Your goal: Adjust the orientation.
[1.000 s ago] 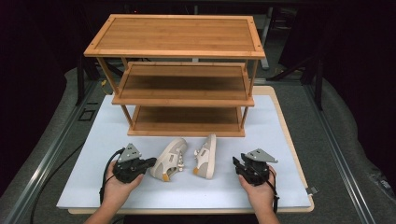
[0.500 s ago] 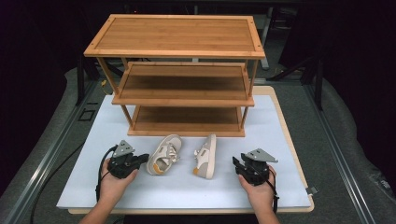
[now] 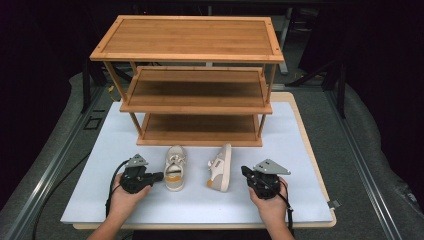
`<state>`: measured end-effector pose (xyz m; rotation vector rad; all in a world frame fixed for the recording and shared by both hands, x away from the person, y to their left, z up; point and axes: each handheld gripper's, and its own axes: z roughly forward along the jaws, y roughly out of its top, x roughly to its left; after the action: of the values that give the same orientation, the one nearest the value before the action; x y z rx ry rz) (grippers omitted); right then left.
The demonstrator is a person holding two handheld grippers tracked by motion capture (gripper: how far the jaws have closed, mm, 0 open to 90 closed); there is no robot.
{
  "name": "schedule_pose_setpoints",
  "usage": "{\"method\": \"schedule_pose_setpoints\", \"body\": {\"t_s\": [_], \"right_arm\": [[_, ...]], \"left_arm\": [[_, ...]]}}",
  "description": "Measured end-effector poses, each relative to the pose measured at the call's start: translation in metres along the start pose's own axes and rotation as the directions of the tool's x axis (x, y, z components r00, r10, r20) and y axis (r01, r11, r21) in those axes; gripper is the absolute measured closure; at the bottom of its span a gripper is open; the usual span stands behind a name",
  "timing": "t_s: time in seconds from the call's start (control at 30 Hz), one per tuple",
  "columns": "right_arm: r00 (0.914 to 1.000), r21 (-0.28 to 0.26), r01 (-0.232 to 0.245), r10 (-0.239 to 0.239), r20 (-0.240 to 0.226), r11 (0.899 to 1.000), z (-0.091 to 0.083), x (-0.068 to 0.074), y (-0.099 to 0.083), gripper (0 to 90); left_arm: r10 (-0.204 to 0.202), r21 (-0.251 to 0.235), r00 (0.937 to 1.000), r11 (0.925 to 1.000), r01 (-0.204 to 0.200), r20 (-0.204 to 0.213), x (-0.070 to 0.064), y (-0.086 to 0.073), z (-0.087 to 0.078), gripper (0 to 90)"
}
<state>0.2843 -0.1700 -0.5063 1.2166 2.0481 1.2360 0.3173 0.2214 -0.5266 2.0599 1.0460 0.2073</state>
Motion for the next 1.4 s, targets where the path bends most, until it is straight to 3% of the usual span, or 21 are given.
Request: {"method": "schedule_pose_setpoints", "body": {"t_s": [0.03, 0.1, 0.2, 0.23, 0.27, 0.33, 0.4, 0.53, 0.67, 0.73, 0.93, 1.03, 1.1, 1.17, 1.2, 1.23, 1.4], "right_arm": [[0.9999, -0.007, 0.009, -0.009, -0.012, 1.0, 0.0, 0.005, 0.001, 90.0], [0.9991, -0.013, 0.015, -0.015, -0.041, 1.0, 0.003, 0.014, 0.004, 90.0], [0.9979, -0.025, 0.031, -0.033, -0.056, 0.999, 0.006, 0.025, 0.006, 90.0], [0.9958, -0.023, 0.067, -0.068, -0.062, 0.998, 0.009, 0.032, 0.007, 90.0], [0.9958, -0.023, 0.067, -0.068, -0.062, 0.998, 0.009, 0.032, 0.007, 90.0], [0.9926, 0.017, 0.116, -0.116, -0.037, 0.993, 0.014, 0.037, 0.005, 90.0], [0.9933, 0.024, 0.113, -0.112, -0.031, 0.993, 0.013, 0.037, 0.005, 90.0], [0.9952, 0.027, 0.088, -0.087, -0.045, 0.996, 0.011, 0.032, 0.004, 90.0], [0.998, 0.051, 0.057, -0.055, -0.029, 0.997, 0.006, 0.025, 0.002, 90.0], [0.998, 0.047, 0.03, -0.028, -0.057, 0.998, 0.005, 0.019, 0.0, 90.0], [0.9998, 0.102, -0.019, 0.019, -0.002, 0.995, 0.0, 0.008, -0.006, 90.0], [0.997, 0.151, -0.075, 0.071, 0.029, 0.986, 0.003, -0.006, -0.012, 90.0], [0.995, 0.153, -0.1, 0.097, 0.024, 0.983, 0.004, -0.01, -0.014, 90.0], [0.9874, 0.18, -0.158, 0.155, 0.033, 0.971, 0.006, -0.022, -0.019, 89.8], [0.9874, 0.18, -0.158, 0.155, 0.033, 0.971, 0.006, -0.022, -0.019, 89.8], [0.9784, 0.168, -0.206, 0.206, 0.014, 0.964, 0.005, -0.027, -0.02, 88.5], [0.9807, 0.14, -0.195, 0.19, 0.044, 0.971, 0.0, -0.027, -0.017, 83.3]], "left_arm": [[0.028, 0.009, 0.9996, 0.9996, -0.028, -0.002, -0.004, 0.001, 0.001, 89.4], [0.034, 0.011, 0.9994, 0.9994, -0.034, -0.009, -0.004, 0.001, 0.002, 89.3], [0.024, 0.006, 0.9996, 0.9997, -0.024, -0.014, -0.002, -0.001, 0.002, 88.0], [0.017, 0.001, 0.9996, 0.9999, -0.017, -0.024, 0.001, -0.002, 0.001, 87.4], [0.017, 0.001, 0.9996, 0.9999, -0.017, -0.024, 0.001, -0.002, 0.001, 87.3], [0.008, -0.001, 0.9995, 1.0, -0.008, -0.029, 0.002, -0.002, 0.0, 86.7], [0.006, 0.0, 0.9995, 1.0, -0.006, -0.031, 0.003, -0.003, 0.0, 86.4], [-0.003, -0.004, 0.9994, 1.0, 0.002, -0.034, 0.005, -0.005, -0.001, 85.8], [-0.005, -0.006, 0.9993, 1.0, 0.005, -0.036, 0.006, -0.005, -0.002, 85.3], [-0.011, -0.002, 0.9994, 0.9999, 0.011, -0.032, 0.006, -0.005, -0.002, 85.3], [-0.008, -0.008, 0.9995, 0.9999, 0.007, -0.032, 0.007, -0.005, -0.004, 85.2], [-0.012, 0.002, 0.9996, 0.9999, 0.012, -0.024, 0.008, -0.006, -0.003, 85.2], [-0.015, 0.0, 0.9996, 0.9999, 0.015, -0.025, 0.009, -0.006, -0.003, 85.1], [-0.016, -0.009, 0.9995, 0.9998, 0.015, -0.029, 0.009, -0.006, -0.005, 85.0], [-0.016, -0.009, 0.9995, 0.9998, 0.015, -0.029, 0.009, -0.006, -0.005, 85.0], [-0.024, -0.015, 0.9992, 0.9996, 0.024, -0.032, 0.009, -0.006, -0.005, 84.8], [-0.033, -0.035, 0.9987, 0.9989, 0.032, -0.04, 0.009, -0.005, -0.008, 81.8]]}}
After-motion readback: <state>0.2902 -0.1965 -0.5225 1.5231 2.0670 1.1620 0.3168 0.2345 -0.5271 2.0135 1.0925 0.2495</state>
